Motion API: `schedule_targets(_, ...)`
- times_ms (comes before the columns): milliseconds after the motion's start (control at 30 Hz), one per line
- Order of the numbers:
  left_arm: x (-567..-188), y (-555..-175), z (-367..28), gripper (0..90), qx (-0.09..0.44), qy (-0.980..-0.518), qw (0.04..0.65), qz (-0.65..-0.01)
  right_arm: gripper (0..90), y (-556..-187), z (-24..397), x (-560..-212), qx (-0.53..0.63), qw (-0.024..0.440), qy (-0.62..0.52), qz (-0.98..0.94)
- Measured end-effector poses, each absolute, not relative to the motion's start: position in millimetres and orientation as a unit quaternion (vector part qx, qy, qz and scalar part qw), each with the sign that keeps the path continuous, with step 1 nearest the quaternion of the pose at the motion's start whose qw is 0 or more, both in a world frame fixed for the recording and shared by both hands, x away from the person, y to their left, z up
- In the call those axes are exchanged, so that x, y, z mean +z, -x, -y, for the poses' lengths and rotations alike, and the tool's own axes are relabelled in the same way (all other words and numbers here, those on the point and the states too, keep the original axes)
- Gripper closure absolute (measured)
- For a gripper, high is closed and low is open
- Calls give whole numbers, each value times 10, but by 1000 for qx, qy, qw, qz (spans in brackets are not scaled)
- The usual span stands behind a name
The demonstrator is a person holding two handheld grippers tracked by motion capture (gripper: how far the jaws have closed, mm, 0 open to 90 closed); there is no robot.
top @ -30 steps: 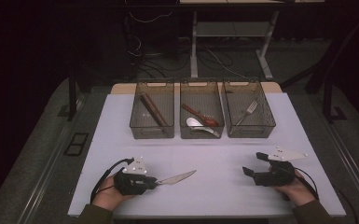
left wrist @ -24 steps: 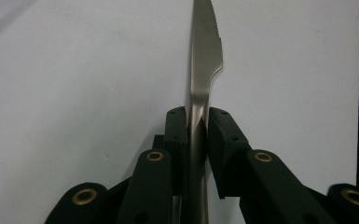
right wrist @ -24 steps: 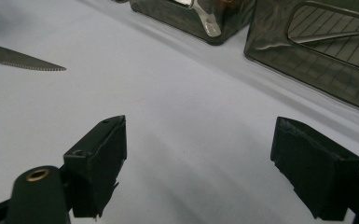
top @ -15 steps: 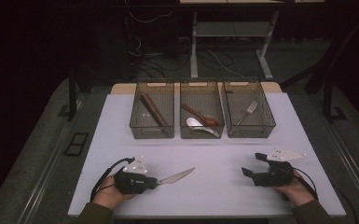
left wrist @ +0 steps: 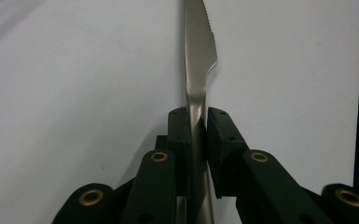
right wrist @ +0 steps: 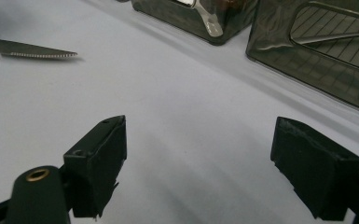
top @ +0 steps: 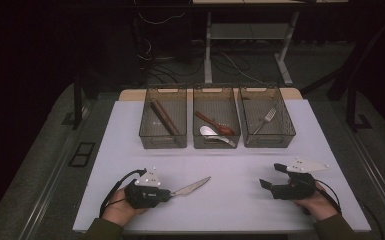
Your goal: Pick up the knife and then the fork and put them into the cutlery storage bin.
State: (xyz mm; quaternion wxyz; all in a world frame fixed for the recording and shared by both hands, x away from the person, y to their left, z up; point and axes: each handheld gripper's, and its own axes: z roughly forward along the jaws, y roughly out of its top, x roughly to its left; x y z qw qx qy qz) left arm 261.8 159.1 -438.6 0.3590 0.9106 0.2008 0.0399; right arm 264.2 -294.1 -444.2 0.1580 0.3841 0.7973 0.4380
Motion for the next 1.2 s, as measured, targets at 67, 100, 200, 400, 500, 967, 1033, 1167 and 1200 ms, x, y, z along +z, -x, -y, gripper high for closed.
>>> schedule_targets(67,-4362,-2626,-1559,793,42,-907,366,-203,180,-2642,2938,-4437,439,159,-384,-797)
schedule_targets(100,-4345,-2636,-1548,793,45,-905,370,-203,180,-2642,2934,-4433,440,158,-384,-796)
schedule_targets(200,-4289,-2667,-1506,793,51,-900,383,-204,180,-2642,2898,-4402,447,151,-383,-794)
schedule_targets(400,-4174,-2718,-1370,793,61,-888,407,-205,179,-2669,2726,-4253,461,129,-373,-795)
schedule_targets(500,-4101,-2734,-1305,793,71,-885,414,-199,144,-2693,2632,-4184,475,113,-355,-797)
schedule_targets(967,-3881,-2914,-781,795,108,-867,441,-204,316,-2879,2162,-3840,537,77,-323,-776)
schedule_targets(1033,-3875,-2952,-705,795,113,-863,444,-213,379,-2921,2125,-3813,542,73,-325,-771)
schedule_targets(1167,-3871,-3011,-563,795,122,-853,454,-226,455,-2999,2086,-3772,558,58,-333,-758)
schedule_targets(1200,-3867,-3018,-529,795,125,-851,456,-228,468,-3014,2080,-3761,560,58,-335,-755)
